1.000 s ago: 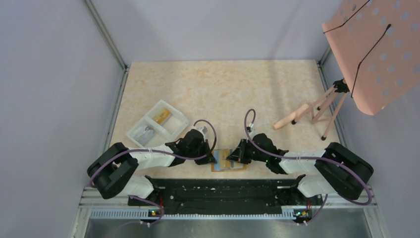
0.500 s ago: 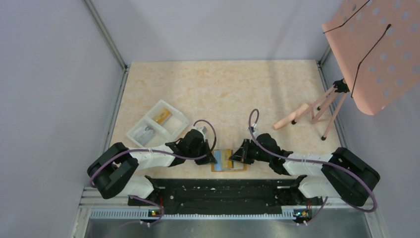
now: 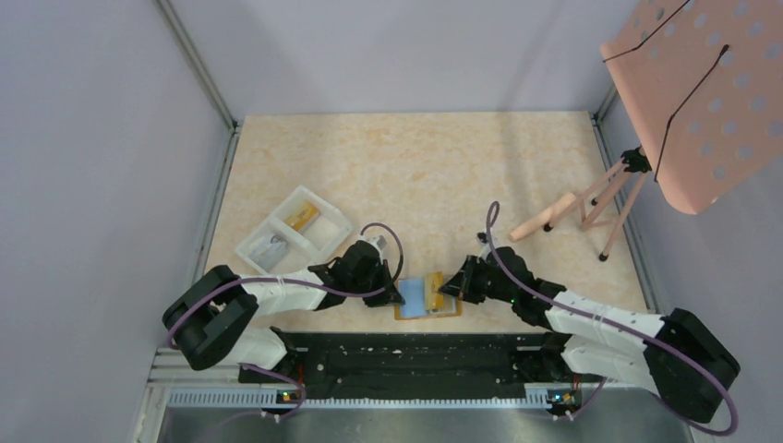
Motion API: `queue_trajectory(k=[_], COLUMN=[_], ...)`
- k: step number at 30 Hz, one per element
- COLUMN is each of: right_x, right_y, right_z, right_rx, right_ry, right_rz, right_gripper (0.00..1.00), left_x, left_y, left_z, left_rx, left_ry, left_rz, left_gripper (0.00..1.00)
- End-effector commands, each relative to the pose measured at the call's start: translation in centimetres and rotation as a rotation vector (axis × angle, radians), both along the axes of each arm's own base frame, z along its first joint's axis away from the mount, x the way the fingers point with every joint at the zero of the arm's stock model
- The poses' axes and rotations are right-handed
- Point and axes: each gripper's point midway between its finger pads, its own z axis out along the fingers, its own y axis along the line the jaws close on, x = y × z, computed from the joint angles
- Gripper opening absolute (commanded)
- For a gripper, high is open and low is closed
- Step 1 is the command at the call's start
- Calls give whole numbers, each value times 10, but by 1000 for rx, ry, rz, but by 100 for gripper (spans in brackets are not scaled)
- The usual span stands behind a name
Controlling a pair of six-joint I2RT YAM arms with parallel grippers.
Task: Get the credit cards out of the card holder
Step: Remove the credit card from the card holder.
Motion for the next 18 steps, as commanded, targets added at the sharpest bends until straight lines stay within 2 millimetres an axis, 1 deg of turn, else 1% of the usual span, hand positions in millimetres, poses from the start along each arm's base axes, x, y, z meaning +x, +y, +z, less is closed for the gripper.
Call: queue_trajectory(k=[1,5,7,8,9,10,11,12,15,16,18], right_x=[15,17,19,21,23,25,27,29,38,41,44], right_y=[-13,-15,-17,-17,-17,-17,-16,-16,-20,-22,-25], right_z=[19,35,44,48,53,60,67,75,99,103,111], right_rx=[-37,12,33,47,70,101,137,179,305,336,398], right_ry=[-49,-61,-77,-83,-90,-100,-105,-112,-141,-146,-146], right_rz=[-80,-126,-150,-167,-182,-199,-219,-242,-329,-357,-400], right_gripper=[0,0,0,0,0,0,0,0,0,0,0], left_x=[-4,4,11,16,19,22,24,27,32,33,31], left_y=[8,2,-1,-4,-6,-7,-8,-9,-14,-17,-26], left_z=[-4,17,33,45,54,62,72,81,105,112,127], left_rx=[52,39,35,27,21,16,2,-11,-61,-84,-149], left_ry=[5,-33,-66,-89,-107,-123,-142,-163,-208,-218,-238], left_rz=[-7,-11,-13,-13,-12,-11,-6,0,9,7,-19], left_gripper=[0,2,4,6,9,14,23,28,37,43,51])
